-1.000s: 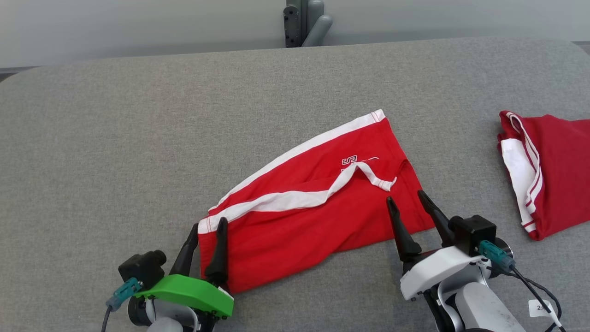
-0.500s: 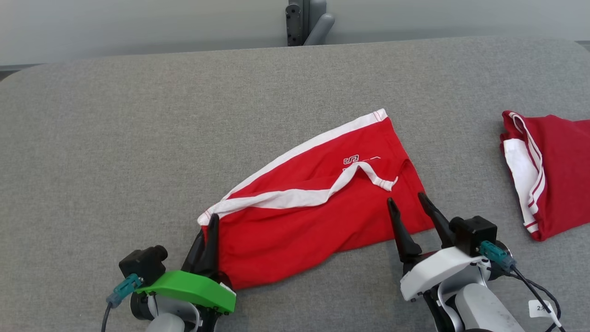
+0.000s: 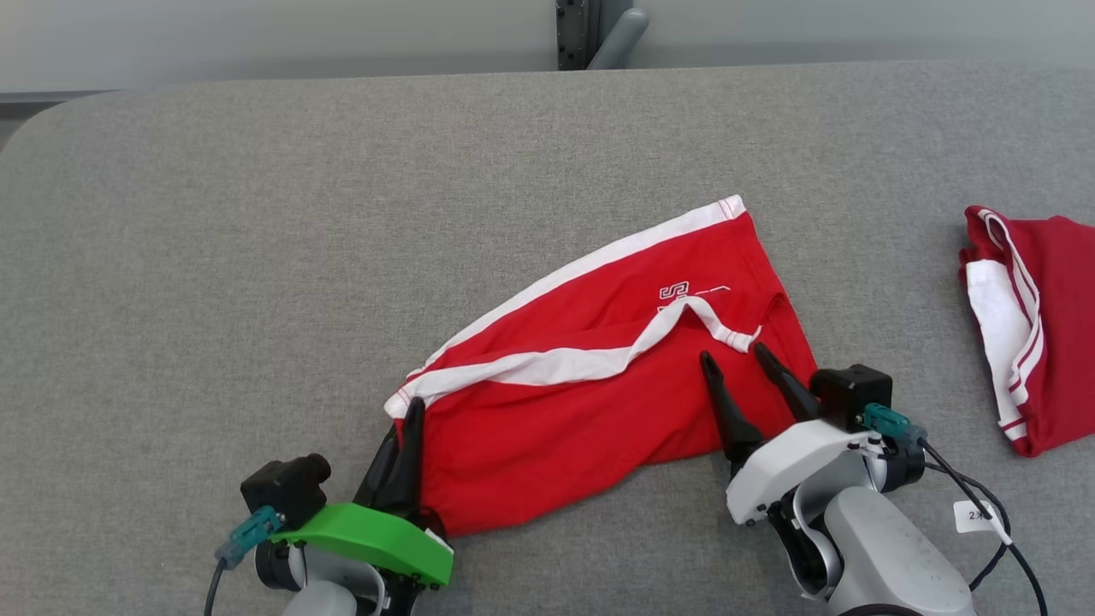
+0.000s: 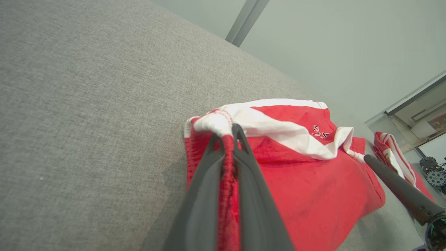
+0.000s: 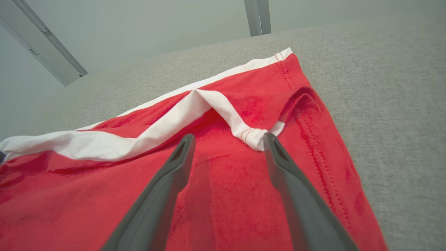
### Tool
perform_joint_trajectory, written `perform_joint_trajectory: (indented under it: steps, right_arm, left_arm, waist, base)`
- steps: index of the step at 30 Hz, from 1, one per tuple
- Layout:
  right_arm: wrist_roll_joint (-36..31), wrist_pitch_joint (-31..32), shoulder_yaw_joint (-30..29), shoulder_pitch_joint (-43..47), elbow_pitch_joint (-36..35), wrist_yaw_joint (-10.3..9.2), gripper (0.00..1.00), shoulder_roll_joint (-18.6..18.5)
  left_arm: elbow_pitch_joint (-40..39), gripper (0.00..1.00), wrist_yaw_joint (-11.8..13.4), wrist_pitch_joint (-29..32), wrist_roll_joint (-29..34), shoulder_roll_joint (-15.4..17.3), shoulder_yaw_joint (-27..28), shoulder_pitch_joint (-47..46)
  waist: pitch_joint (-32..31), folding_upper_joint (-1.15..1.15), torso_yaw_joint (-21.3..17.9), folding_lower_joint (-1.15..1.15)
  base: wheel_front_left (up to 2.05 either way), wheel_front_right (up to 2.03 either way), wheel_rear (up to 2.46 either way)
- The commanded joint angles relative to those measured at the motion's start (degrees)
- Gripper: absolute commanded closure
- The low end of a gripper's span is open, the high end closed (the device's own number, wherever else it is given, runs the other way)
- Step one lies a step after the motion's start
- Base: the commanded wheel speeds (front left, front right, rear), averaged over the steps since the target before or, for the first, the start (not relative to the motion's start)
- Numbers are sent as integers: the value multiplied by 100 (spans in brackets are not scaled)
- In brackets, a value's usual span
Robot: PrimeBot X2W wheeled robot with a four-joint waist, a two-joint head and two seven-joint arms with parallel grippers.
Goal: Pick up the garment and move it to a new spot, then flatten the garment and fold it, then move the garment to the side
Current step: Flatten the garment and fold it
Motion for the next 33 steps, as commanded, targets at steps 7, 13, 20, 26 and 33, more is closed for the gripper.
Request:
perform_joint_trajectory:
  steps: [7, 13, 20, 26, 33]
  right_arm:
    - [-28, -13, 28, -237, 345, -2, 0, -51]
    - [20, -12, 130, -334, 434, -2, 2, -38]
    - [66, -12, 231, -376, 494, -2, 18, -84]
    - [-44, -12, 246, -422, 450, -2, 5, -113]
    - [-128, -13, 260, -425, 621, -2, 1, -119]
  left_arm:
    - [-19, 100, -11, 3, 46, 25, -39, -130]
    - [-18, 100, -11, 3, 70, 25, -58, -119]
    - [18, 100, -11, 3, 69, 25, -75, -79]
    - [33, 100, -11, 2, 60, 24, -81, -29]
    - [58, 100, -11, 3, 45, 24, -83, 25]
  waist:
    - [66, 0, 46, 0]
    - [81, 0, 63, 0]
    - [72, 0, 98, 0]
    - [54, 0, 139, 0]
    - [19, 0, 178, 0]
  base:
    - [0, 0, 0]
    - [0, 0, 0]
    - [0, 0, 0]
    - [0, 0, 0]
    - [0, 0, 0]
